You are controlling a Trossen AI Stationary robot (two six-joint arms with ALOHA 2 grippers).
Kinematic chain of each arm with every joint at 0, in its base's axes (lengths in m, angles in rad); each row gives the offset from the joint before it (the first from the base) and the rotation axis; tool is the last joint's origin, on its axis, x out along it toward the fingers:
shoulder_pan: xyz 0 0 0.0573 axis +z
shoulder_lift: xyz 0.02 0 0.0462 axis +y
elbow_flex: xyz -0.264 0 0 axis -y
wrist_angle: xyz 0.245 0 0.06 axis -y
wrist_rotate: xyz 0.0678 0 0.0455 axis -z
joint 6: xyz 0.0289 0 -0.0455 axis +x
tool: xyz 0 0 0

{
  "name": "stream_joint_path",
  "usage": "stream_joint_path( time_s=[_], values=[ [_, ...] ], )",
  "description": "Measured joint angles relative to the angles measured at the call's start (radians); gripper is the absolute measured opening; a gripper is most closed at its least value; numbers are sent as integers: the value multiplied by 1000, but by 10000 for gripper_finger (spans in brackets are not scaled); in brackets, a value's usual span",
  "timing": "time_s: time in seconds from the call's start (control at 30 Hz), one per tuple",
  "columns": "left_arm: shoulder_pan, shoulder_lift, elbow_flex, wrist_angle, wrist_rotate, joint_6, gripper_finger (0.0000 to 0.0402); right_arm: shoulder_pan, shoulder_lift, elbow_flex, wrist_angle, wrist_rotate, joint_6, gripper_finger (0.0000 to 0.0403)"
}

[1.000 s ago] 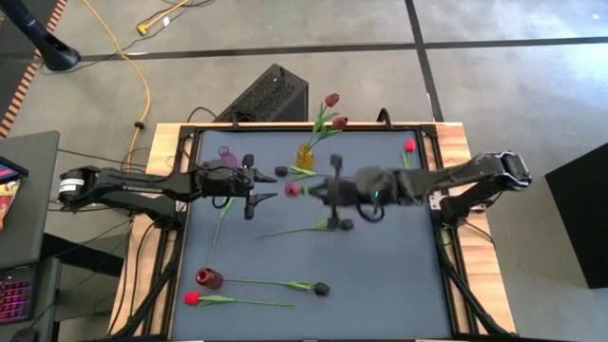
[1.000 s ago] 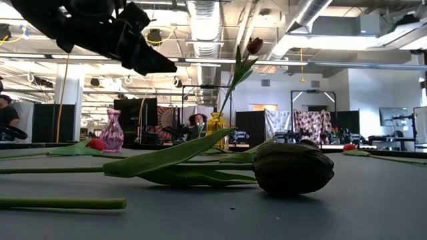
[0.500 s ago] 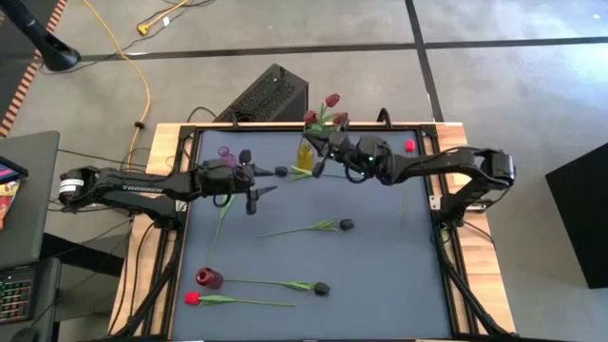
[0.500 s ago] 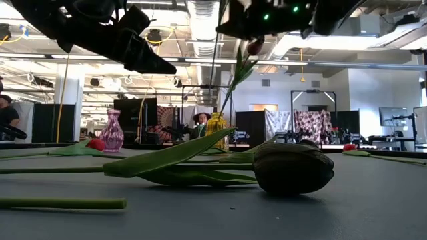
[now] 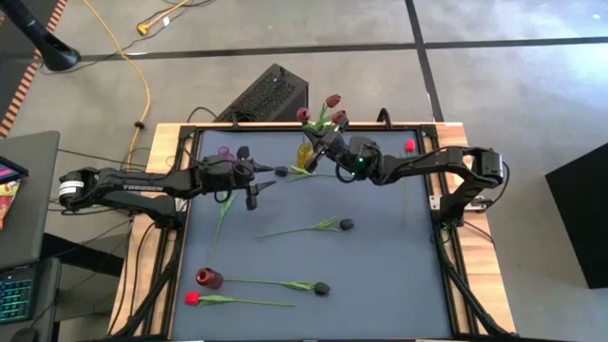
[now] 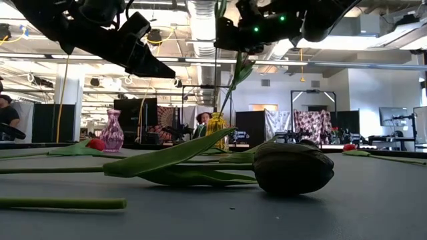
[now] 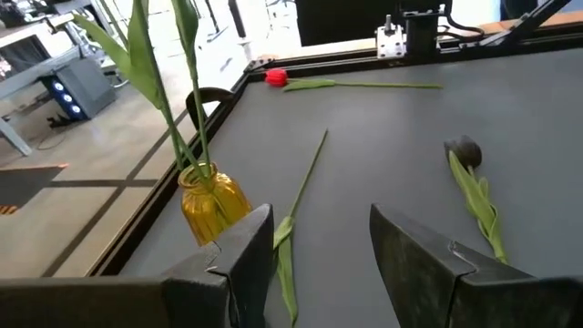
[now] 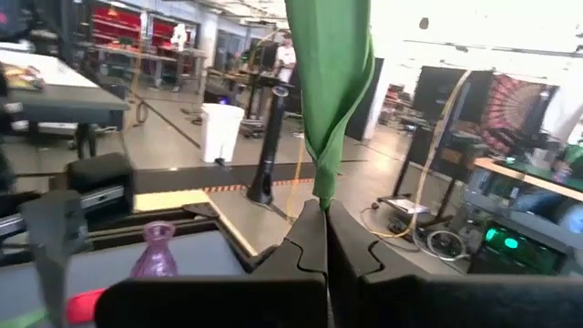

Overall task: Sort flowers into vase by color
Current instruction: Put the dark red flower into the yellow vase

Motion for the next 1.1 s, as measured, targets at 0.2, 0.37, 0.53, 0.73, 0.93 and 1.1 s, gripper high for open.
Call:
stream_joint_path(
  time_s=[0.2, 0.37, 0.53, 0.73, 0.93, 1.1],
  values=[
    [0, 0, 0, -15, 8, -1, 173, 0, 14, 0, -43, 5, 33, 16],
    [0, 0, 0, -16, 8, -7, 173, -2, 24, 0, -55, 5, 54, 16],
    [0, 0, 0, -17, 9, -12, 173, -14, 23, 1, -85, 5, 93, 24],
    [0, 0, 0, -17, 9, -22, 173, -25, 24, 1, -141, 0, 143, 67],
    [0, 0, 0, -17, 9, -22, 173, -34, 23, 1, -148, -2, 186, 92],
    [0, 0, 0, -17, 9, -25, 173, -40, 23, 53, -288, -2, 214, 128]
  ],
)
